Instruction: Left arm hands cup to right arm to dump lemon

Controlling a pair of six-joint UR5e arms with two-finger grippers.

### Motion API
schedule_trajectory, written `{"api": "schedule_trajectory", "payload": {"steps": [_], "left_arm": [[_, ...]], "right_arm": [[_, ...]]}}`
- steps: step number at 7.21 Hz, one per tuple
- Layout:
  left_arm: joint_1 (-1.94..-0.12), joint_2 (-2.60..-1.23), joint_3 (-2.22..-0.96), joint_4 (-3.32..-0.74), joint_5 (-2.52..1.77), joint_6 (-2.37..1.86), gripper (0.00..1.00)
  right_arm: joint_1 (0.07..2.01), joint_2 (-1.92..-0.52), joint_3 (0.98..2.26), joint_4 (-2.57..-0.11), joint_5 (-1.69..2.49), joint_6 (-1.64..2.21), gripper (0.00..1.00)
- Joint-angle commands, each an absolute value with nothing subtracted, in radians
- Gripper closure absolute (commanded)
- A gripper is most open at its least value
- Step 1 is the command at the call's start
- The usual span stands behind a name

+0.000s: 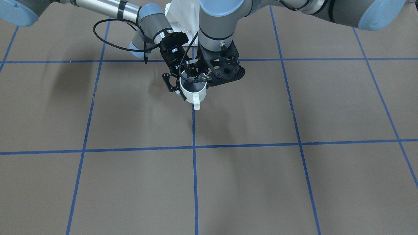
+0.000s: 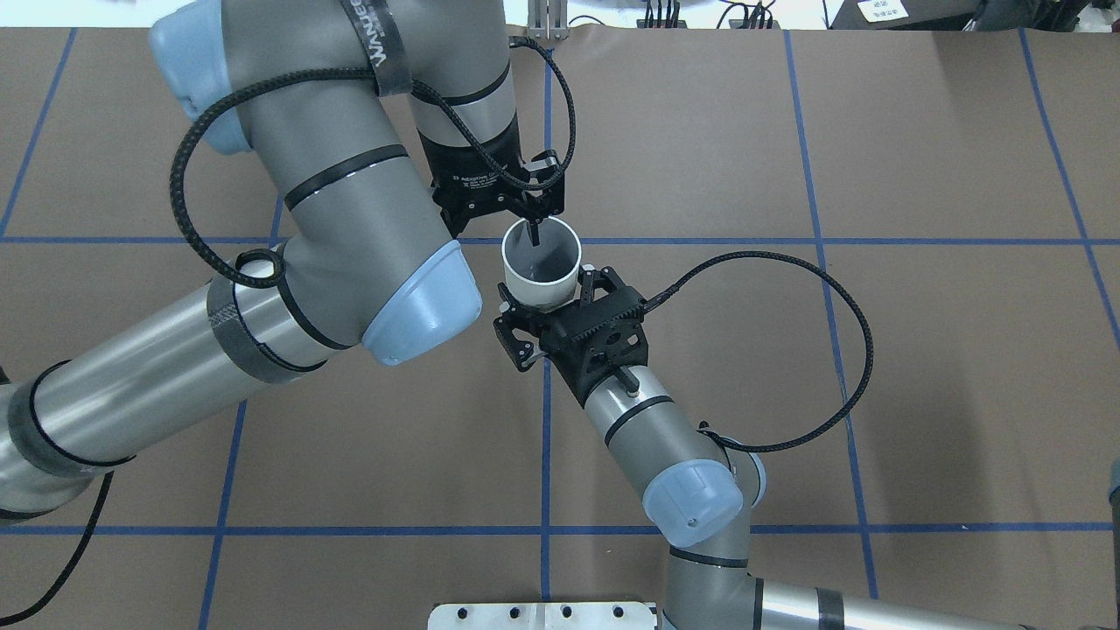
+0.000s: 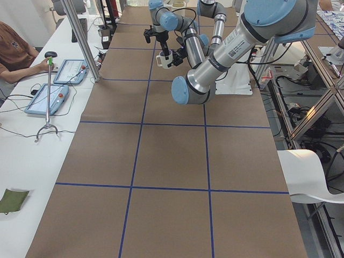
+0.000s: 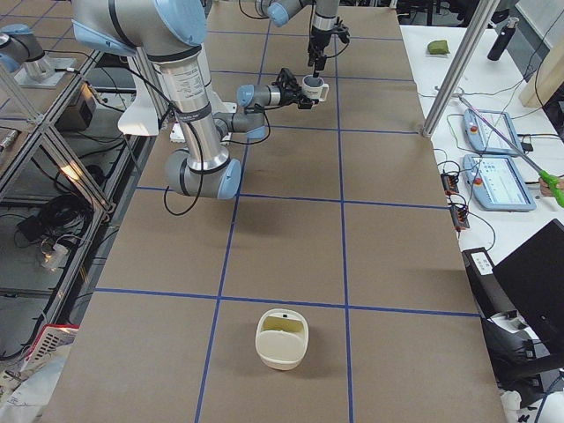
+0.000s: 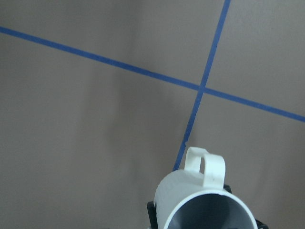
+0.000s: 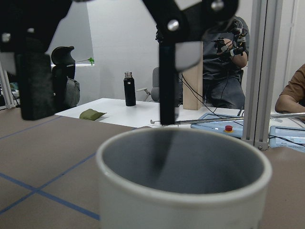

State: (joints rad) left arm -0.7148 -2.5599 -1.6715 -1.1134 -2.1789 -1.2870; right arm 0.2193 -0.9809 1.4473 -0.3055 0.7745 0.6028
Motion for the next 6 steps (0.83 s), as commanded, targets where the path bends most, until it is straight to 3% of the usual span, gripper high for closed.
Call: {"api": "schedule_trajectory", "payload": {"steps": [1, 3, 5, 6], "left_arm": [[-0.698, -2.556, -1.671, -1.115, -2.180, -1.287, 0.22], [-0.684, -2.554, -1.671, -1.115, -2.181, -1.289, 0.36], [-0.684, -2.556, -1.671, -1.118, -2.181, -1.289, 0.69], [-0.684, -2.557, -1.672, -1.118, -2.180, -1.289, 0.72]], "right_arm": [[0.219, -0.983, 1.454, -0.304, 0.773, 0.603, 0.42], [0.219, -0.980, 1.457, -0.304, 0.773, 0.603, 0.42], [0.219, -0.983, 1.457, -0.302, 0.775, 0.603, 0.42], [0.219, -0.980, 1.457, -0.302, 0.775, 0.603, 0.42]]}}
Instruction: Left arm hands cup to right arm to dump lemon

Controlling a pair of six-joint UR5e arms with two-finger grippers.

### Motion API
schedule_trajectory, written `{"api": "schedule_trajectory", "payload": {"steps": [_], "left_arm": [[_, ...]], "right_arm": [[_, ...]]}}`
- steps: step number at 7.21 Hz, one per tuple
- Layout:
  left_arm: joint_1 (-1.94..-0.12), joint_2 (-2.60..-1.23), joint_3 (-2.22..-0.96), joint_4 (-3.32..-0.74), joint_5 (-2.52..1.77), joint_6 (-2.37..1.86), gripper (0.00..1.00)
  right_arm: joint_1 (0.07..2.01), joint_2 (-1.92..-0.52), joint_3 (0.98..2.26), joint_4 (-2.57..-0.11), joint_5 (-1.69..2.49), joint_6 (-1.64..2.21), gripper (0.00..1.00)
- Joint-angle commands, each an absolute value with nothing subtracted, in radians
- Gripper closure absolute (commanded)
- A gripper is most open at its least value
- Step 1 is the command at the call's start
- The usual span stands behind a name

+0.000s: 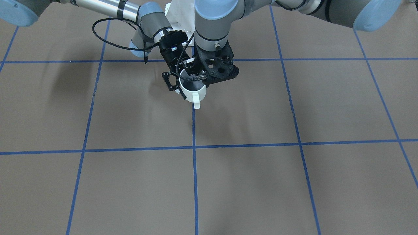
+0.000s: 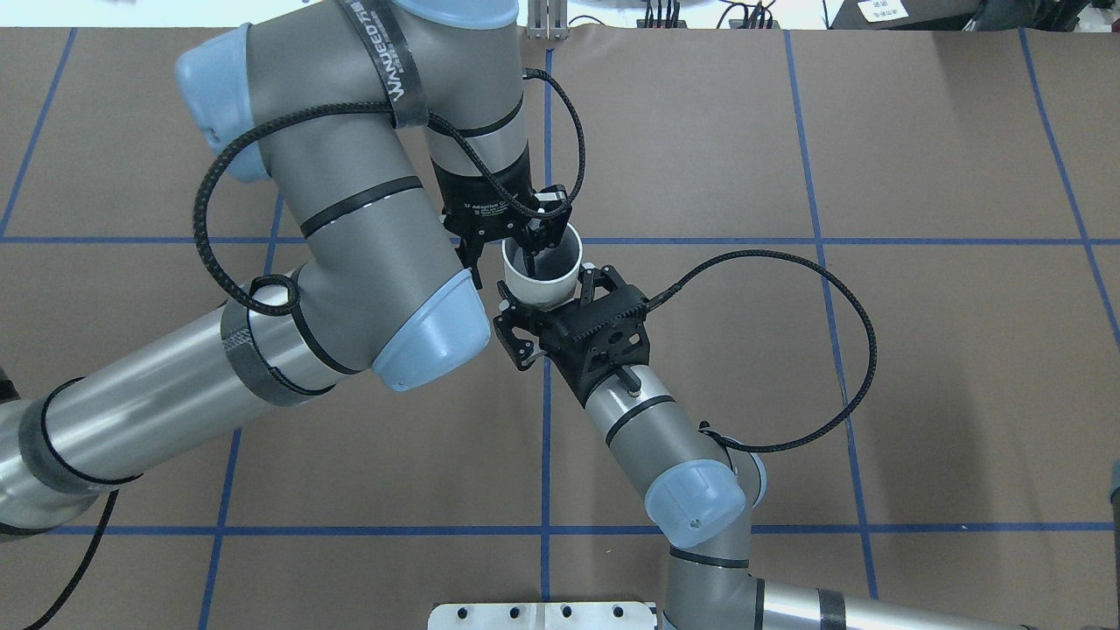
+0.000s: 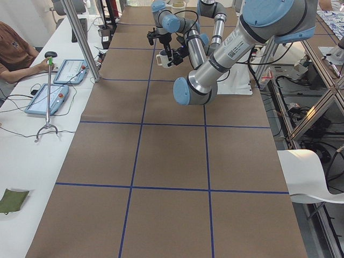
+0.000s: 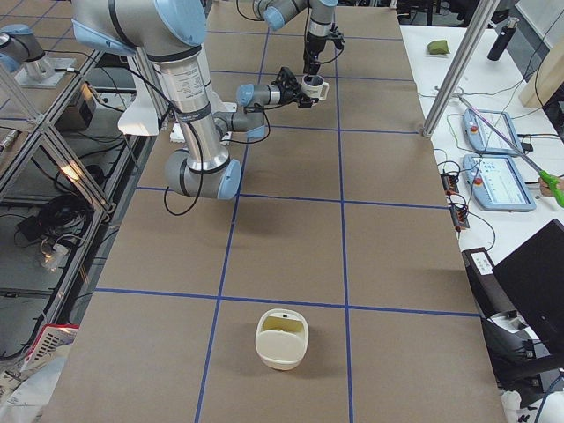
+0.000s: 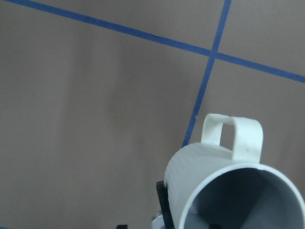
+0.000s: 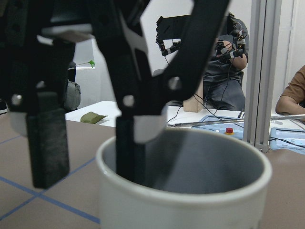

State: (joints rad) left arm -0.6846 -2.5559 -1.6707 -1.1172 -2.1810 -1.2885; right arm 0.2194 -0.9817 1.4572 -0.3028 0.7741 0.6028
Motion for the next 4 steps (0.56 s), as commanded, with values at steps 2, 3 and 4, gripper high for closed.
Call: {"api": "schedule_trajectory", "payload": {"steps": [2, 3, 4], "left_arm": [[-0.678, -2.557, -1.674, -1.118, -2.180, -1.289, 0.72], [-0.678, -2.557, -1.674, -1.118, -2.180, -1.289, 0.72], [-0.678, -2.557, -1.674, -1.118, -2.180, -1.289, 0.72]], "right_arm": [[0.216, -0.977, 1.457, -0.302, 0.773, 0.603, 0.42], [0.216, -0.979, 1.457, -0.301, 0.773, 0.604, 0.42], [0.216, -0.982, 1.459, -0.299, 0.775, 0.604, 0.42]]}}
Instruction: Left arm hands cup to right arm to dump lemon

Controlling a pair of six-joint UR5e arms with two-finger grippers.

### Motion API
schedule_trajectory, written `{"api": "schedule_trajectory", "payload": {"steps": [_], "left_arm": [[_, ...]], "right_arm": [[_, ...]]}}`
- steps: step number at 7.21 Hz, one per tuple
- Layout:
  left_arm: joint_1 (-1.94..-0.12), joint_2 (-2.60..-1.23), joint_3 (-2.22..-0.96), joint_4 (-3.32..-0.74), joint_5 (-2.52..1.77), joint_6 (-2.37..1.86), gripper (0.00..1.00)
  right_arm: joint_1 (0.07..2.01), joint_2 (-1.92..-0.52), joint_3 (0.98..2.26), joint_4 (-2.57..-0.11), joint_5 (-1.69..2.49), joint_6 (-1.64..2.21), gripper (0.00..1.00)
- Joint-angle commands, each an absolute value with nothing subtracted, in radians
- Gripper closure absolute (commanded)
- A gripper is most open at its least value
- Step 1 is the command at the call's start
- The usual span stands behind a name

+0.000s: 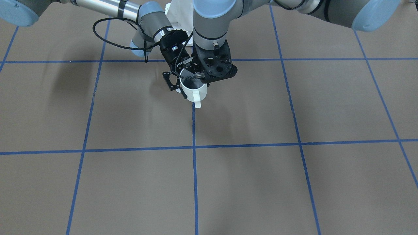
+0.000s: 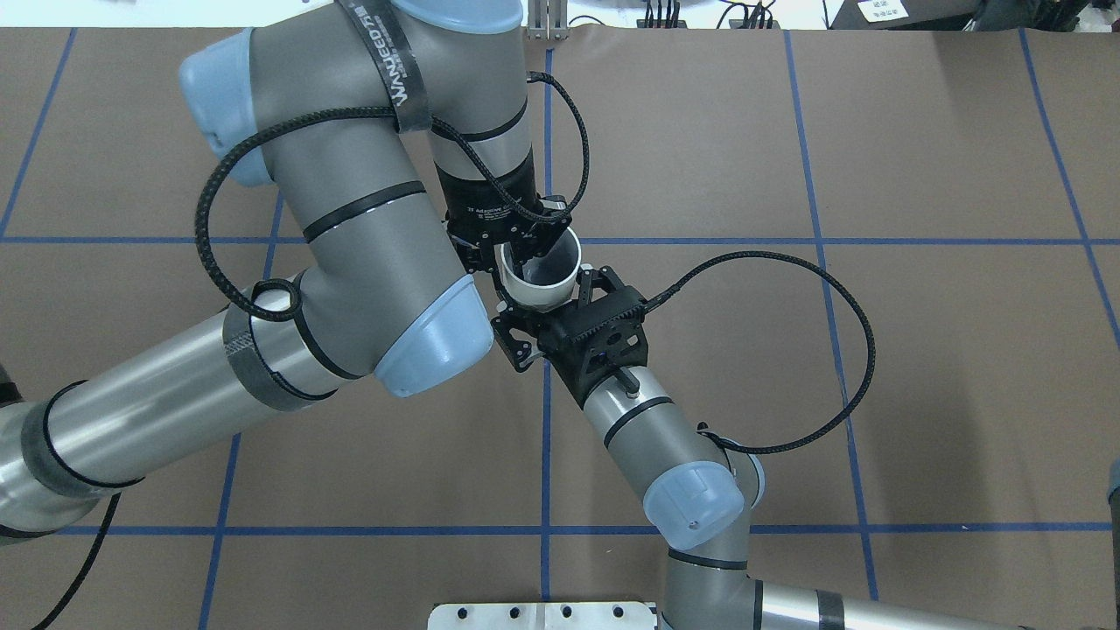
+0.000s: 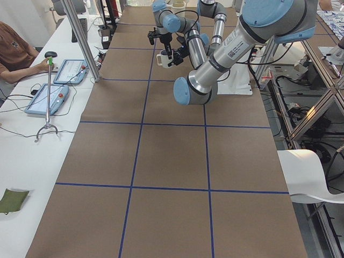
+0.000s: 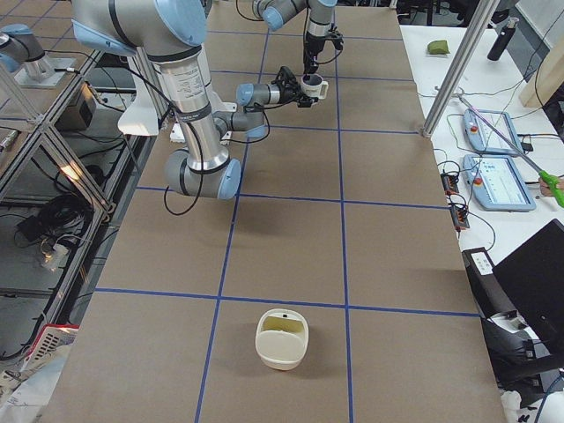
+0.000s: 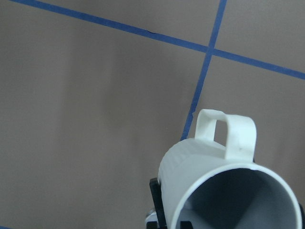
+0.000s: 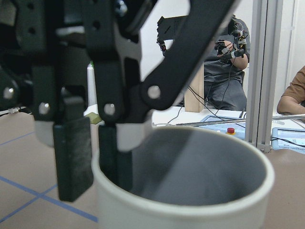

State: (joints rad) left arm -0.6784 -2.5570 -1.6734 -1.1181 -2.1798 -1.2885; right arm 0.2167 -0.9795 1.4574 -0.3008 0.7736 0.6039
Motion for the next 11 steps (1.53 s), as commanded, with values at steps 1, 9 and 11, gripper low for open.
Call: {"api": "schedule_trajectory", "payload": {"steps": [1, 9, 11], "left_arm": [[-0.678, -2.557, -1.677, -1.117, -2.180, -1.289, 0.82], [-0.684, -2.563, -1.723, -1.108, -2.181, -1.290, 1.00], [-0.721, -2.563, -1.773, -1.106, -2.180, -1.290, 1.00]], "right_arm": [[0.216, -0.982, 1.459, -0.299, 0.775, 0.603, 0.42], [0.149, -1.043, 1.433, -0.292, 0.750, 0.606, 0.00], [0.137, -1.049, 1.434, -0.287, 0.749, 0.607, 0.00]]}}
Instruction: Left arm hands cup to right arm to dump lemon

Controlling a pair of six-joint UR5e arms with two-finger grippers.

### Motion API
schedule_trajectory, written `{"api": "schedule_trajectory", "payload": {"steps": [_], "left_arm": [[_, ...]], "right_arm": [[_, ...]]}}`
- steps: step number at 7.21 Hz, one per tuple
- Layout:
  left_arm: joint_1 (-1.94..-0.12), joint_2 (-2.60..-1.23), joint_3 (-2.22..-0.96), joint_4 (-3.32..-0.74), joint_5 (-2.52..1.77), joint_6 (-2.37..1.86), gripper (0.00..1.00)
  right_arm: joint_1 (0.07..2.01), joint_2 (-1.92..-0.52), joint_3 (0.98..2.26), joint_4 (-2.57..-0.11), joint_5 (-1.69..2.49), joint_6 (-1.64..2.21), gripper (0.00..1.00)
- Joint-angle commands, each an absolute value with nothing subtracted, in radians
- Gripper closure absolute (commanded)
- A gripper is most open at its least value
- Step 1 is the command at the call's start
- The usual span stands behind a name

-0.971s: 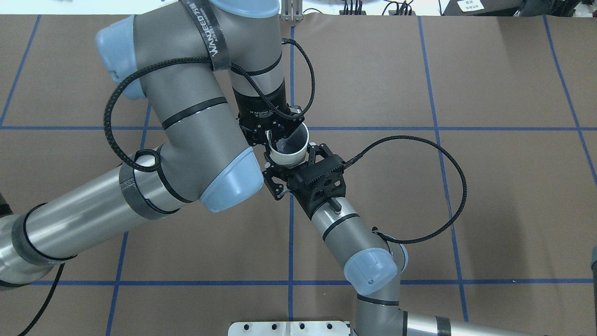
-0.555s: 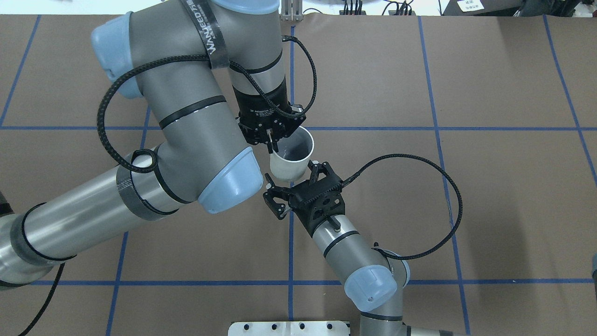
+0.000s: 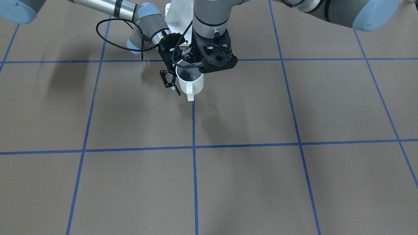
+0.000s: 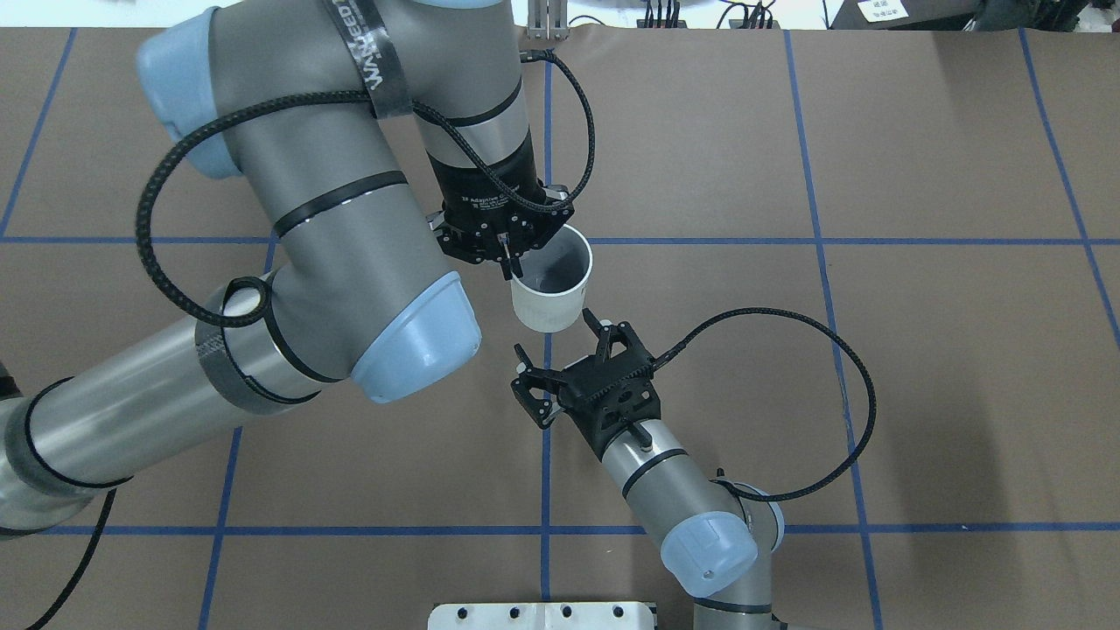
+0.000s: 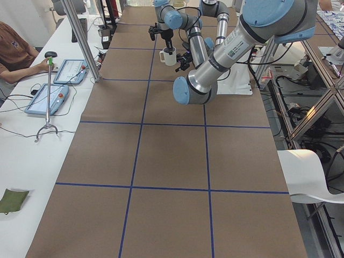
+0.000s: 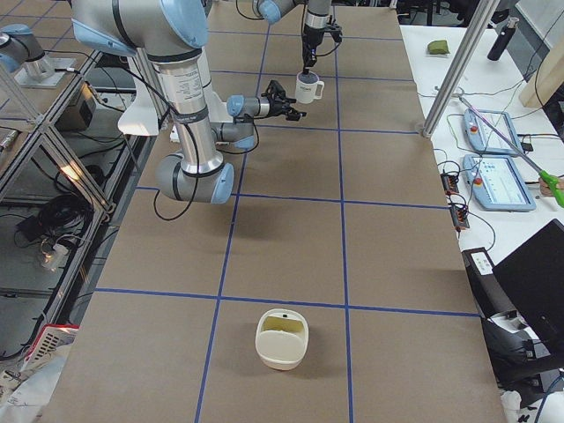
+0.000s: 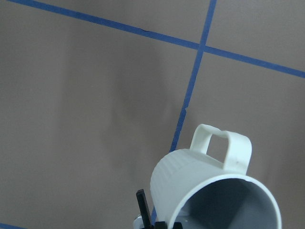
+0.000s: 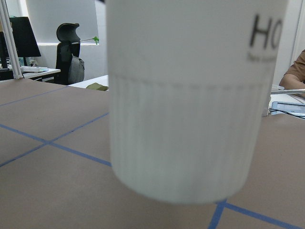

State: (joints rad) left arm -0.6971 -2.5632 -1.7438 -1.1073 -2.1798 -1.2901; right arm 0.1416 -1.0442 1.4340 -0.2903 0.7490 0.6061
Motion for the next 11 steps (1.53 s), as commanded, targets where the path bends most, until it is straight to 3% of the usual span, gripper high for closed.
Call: {"api": "schedule_trajectory", "payload": {"steps": [1, 3, 6, 9, 11], "left_arm": [[-0.756, -2.550, -1.795, -1.104, -2.186, -1.287, 1.00], [-0.842, -2.394, -1.926, -1.098, -2.206, -1.158, 1.00], [-0.942, -2.043, -2.092, -1.126, -2.240, -0.831, 1.00], [-1.034, -1.705, -2.102, -1.349, -2.264, -0.546, 1.00], [-1.075, -1.613, -2.073, -1.377, -2.280, -0.369, 1.00]], "right_arm": [[0.149, -1.049, 1.454, -0.285, 0.747, 0.604, 0.00], [0.222, -1.113, 1.505, -0.288, 0.742, 0.615, 0.00], [0.326, -1.245, 1.534, -0.290, 0.759, 0.617, 0.00], [0.347, -1.255, 1.580, -0.291, 0.837, 0.751, 0.00], [0.501, -1.259, 1.582, -0.384, 1.091, 0.753, 0.00]]}}
